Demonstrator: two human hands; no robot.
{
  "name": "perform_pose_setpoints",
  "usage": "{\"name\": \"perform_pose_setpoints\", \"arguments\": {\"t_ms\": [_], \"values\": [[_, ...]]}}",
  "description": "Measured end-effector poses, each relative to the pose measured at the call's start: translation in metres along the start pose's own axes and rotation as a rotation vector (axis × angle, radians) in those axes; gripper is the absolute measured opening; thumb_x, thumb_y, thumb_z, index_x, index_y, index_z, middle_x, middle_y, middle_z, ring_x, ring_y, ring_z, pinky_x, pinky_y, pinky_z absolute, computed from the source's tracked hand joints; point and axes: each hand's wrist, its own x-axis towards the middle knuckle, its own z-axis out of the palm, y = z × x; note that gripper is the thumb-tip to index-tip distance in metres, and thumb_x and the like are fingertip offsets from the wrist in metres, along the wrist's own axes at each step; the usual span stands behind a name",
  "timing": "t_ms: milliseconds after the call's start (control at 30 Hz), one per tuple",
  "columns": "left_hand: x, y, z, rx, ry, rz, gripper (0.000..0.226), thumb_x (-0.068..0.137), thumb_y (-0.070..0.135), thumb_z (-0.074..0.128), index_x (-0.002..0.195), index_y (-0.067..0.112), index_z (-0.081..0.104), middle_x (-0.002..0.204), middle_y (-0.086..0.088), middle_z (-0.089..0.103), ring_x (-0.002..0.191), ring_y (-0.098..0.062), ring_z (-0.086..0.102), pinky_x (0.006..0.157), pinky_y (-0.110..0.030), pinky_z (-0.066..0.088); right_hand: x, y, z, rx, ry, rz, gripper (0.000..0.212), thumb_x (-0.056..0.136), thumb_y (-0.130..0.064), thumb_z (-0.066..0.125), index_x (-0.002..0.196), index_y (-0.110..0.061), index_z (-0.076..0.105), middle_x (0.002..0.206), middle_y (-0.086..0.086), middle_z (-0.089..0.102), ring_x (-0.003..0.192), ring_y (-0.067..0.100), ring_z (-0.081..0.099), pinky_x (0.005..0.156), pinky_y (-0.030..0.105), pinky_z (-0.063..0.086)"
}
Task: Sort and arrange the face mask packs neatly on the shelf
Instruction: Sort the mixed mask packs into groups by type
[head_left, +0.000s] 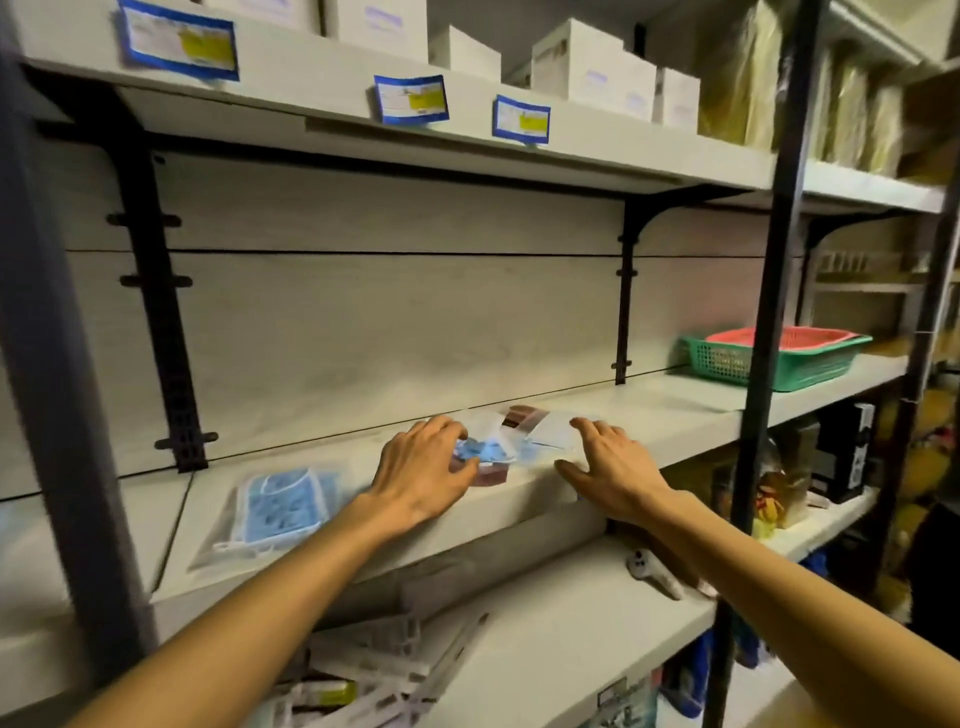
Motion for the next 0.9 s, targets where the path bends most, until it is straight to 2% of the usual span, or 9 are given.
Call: {"name": "perform_pose_setpoints", "arguments": {"t_ms": [167, 267, 367, 467, 567, 667, 767, 900], "values": [[0.043, 0.005, 0.034, -0.004, -0.123, -0.169, 0.055, 0.096, 0.063, 0.045, 0.133, 0.023, 0.052, 0.141, 0.002, 0.056, 0.126, -0.023, 0.055, 0.096, -0.035, 0.045, 0.055, 0.031, 0.018, 0.006, -0.072, 0.090, 0.073, 0.092, -0.064, 0.049, 0.143, -0.012, 0.038, 0.142, 0.014, 0.051, 0.125, 0.032, 0.049, 0.100, 0.044, 0.045], [0.068, 0.009, 0.053, 0.035, -0.161, -0.318, 0.067, 0.094, 0.071, 0.037, 0.135, 0.019, 0.050, 0.140, -0.005, 0.060, 0.127, -0.031, 0.054, 0.095, -0.040, 0.044, 0.091, 0.051, 0.031, -0.005, -0.122, 0.135, 0.083, 0.084, -0.078, 0.046, 0.134, -0.011, 0.045, 0.134, 0.014, 0.056, 0.119, 0.032, 0.052, 0.092, 0.042, 0.044], [0.090, 0.008, 0.069, 0.022, -0.245, -0.501, 0.085, 0.089, 0.082, 0.029, 0.146, 0.021, 0.041, 0.139, -0.012, 0.060, 0.128, -0.034, 0.052, 0.099, -0.043, 0.040, 0.129, 0.075, 0.043, 0.004, -0.218, 0.168, 0.094, 0.074, -0.089, 0.044, 0.128, -0.012, 0.049, 0.127, 0.012, 0.059, 0.111, 0.029, 0.054, 0.088, 0.040, 0.044], [0.109, 0.000, 0.079, 0.053, -0.280, -0.580, 0.086, 0.086, 0.084, 0.037, 0.143, 0.020, 0.043, 0.139, -0.013, 0.060, 0.130, -0.033, 0.052, 0.104, -0.042, 0.036, 0.155, 0.095, 0.057, -0.013, -0.303, 0.124, 0.096, 0.069, -0.093, 0.043, 0.127, -0.017, 0.050, 0.124, 0.008, 0.062, 0.106, 0.026, 0.056, 0.087, 0.039, 0.044], [0.120, -0.004, 0.087, 0.079, -0.260, -0.629, 0.087, 0.081, 0.080, 0.052, 0.140, 0.016, 0.044, 0.136, -0.009, 0.062, 0.129, -0.030, 0.055, 0.105, -0.042, 0.039, 0.169, 0.107, 0.074, 0.025, -0.268, 0.022, 0.090, 0.072, -0.093, 0.041, 0.128, -0.022, 0.049, 0.124, 0.003, 0.063, 0.104, 0.023, 0.057, 0.095, 0.041, 0.043], [0.126, -0.010, 0.093, -0.001, -0.195, -0.674, 0.078, 0.076, 0.070, 0.066, 0.134, 0.022, 0.046, 0.127, 0.001, 0.068, 0.122, -0.026, 0.060, 0.102, -0.041, 0.043, 0.182, 0.110, 0.081, 0.251, -0.221, -0.031, 0.084, 0.076, -0.079, 0.060, 0.137, -0.023, 0.044, 0.130, 0.004, 0.061, 0.107, 0.022, 0.059, 0.098, 0.043, 0.047], [0.129, -0.014, 0.093, -0.147, -0.110, -0.717, 0.079, 0.074, 0.052, 0.080, 0.139, 0.025, 0.044, 0.122, 0.009, 0.070, 0.119, -0.022, 0.063, 0.099, -0.037, 0.047, 0.192, 0.109, 0.084, 0.510, -0.113, -0.058, 0.097, 0.075, -0.055, 0.080, 0.151, -0.019, 0.030, 0.148, 0.006, 0.050, 0.123, 0.027, 0.056, 0.103, 0.042, 0.048], [0.121, -0.016, 0.095, -0.299, 0.158, -0.665, 0.078, 0.074, 0.018, 0.083, 0.142, 0.024, 0.045, 0.104, 0.018, 0.066, 0.108, -0.017, 0.064, 0.092, -0.033, 0.049, 0.201, 0.112, 0.092, 0.809, -0.016, -0.029, 0.106, 0.071, -0.022, 0.090, 0.154, -0.021, 0.024, 0.151, 0.008, 0.046, 0.126, 0.030, 0.054, 0.103, 0.046, 0.050]]}}
